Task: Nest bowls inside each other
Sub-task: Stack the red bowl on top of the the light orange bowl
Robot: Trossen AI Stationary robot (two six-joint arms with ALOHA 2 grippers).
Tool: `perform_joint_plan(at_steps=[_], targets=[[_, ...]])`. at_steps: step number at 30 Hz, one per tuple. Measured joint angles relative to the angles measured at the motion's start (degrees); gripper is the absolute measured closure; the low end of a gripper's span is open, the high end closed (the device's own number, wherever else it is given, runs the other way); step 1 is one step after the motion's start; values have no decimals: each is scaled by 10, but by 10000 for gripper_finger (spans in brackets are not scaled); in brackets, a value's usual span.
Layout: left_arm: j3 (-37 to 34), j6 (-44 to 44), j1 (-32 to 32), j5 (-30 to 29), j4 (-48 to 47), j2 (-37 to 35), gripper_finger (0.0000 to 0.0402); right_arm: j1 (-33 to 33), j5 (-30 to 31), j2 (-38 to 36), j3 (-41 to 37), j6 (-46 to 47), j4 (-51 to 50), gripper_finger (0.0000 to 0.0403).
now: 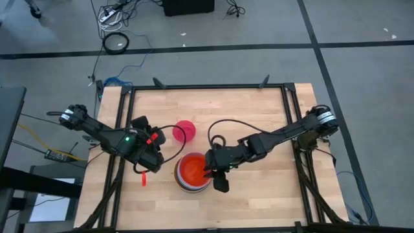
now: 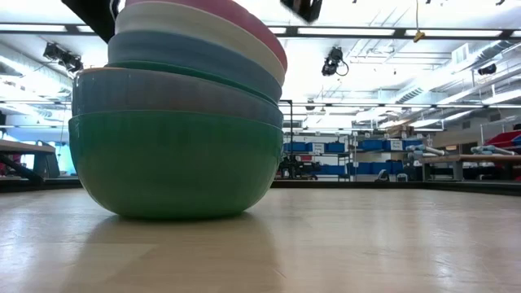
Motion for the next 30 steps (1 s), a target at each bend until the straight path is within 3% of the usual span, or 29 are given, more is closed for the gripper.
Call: perform_joint_plan(at_steps=[7,13,20,27,30], targets=[[-11,141,60,7,11,0,204,30,172,-96,0,-44,-46,284],[-89,334,137,61,106,0,204,56,267,-174,0,-42,-67,285],[-188,552,191,150,263,0,205,79,308,-197,0,-42,-71,287],[-242,646,248,152,322,-2,208,73,310,-178,0,-9,-116,287],[-244,697,255,185,365,-9,220,64,310,-167,0,7,-135,287]])
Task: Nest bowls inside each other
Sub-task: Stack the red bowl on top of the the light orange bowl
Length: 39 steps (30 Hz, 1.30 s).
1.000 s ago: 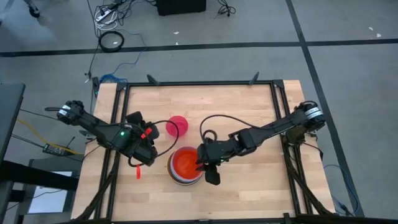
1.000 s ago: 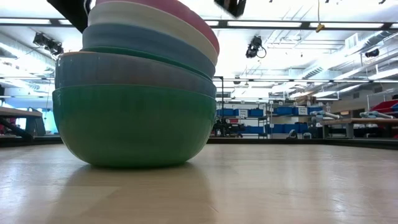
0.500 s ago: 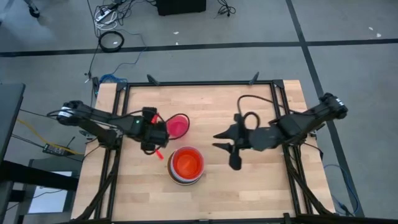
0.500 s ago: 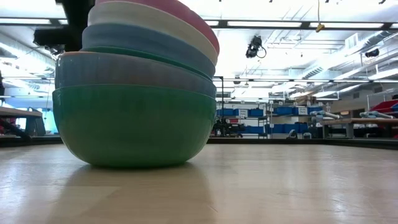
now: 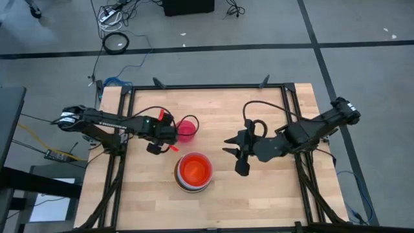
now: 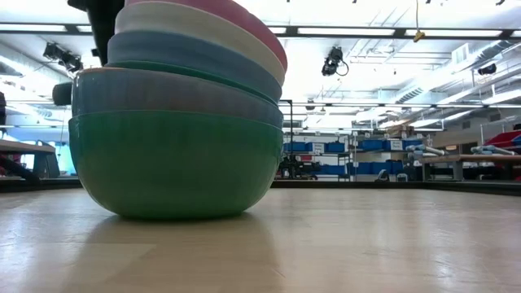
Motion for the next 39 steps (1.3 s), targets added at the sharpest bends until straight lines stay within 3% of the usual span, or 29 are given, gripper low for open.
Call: perform_joint_plan(at_steps=[9,14,25,39], targets=[[1,86,18,20,23,-1,239,-17,-4,18,0,12,-14,288],[1,108,20,73,76,-1,239,-25,-4,20,0,12,-11,288],[-35,151,50,86,92,-1,239,-27,-9,20,0,28,-10,290],[-73,176,60,95,204,-1,239,-30,-9,20,0,38,-10,290]])
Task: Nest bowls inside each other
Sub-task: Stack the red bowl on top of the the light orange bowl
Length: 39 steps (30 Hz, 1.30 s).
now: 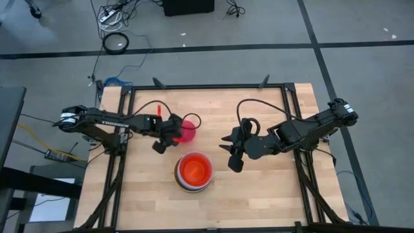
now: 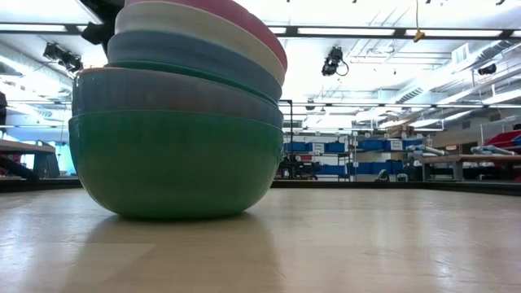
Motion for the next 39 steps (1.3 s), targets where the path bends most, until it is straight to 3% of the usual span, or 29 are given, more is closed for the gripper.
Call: perform_joint_plan(at_steps=[13,24,28,33,39], targets=[[0,-2,7,28,-4,45,239,0,0,0,0,4,0,292],[0,-2,7,28,54,108,247,1,-1,0,0,4,0,292],[0,-3,7,29,55,121,283,1,-1,0,0,4,-1,294],[0,-4,7,32,52,123,380,1,-5,0,0,4,-1,296],[0,-12,7,22,51,123,395,1,-8,0,0,4,-1,298]])
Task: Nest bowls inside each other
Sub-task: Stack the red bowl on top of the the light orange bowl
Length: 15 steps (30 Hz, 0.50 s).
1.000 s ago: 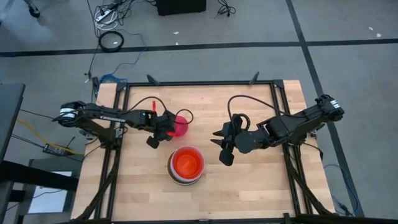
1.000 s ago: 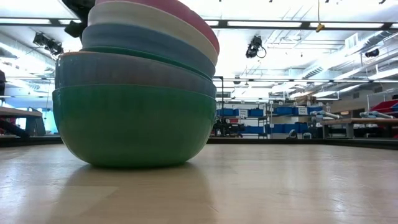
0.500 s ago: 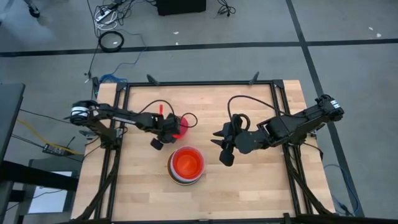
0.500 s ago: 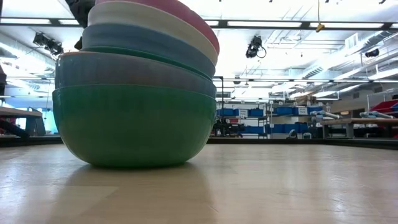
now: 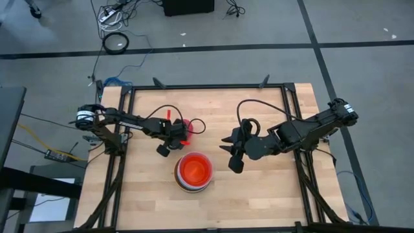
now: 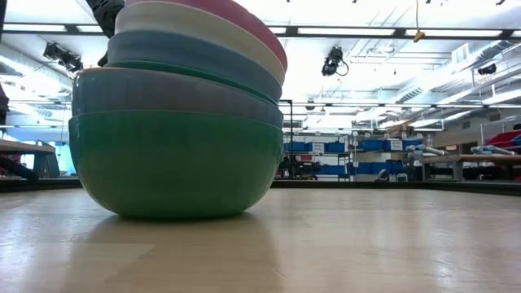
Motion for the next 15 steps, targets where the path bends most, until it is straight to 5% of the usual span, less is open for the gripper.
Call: perform_joint_plan(at_steps=[15], targets=[[123,-6,2,-114,-157,-114,399,0,-2,0,0,-5,-1,301]])
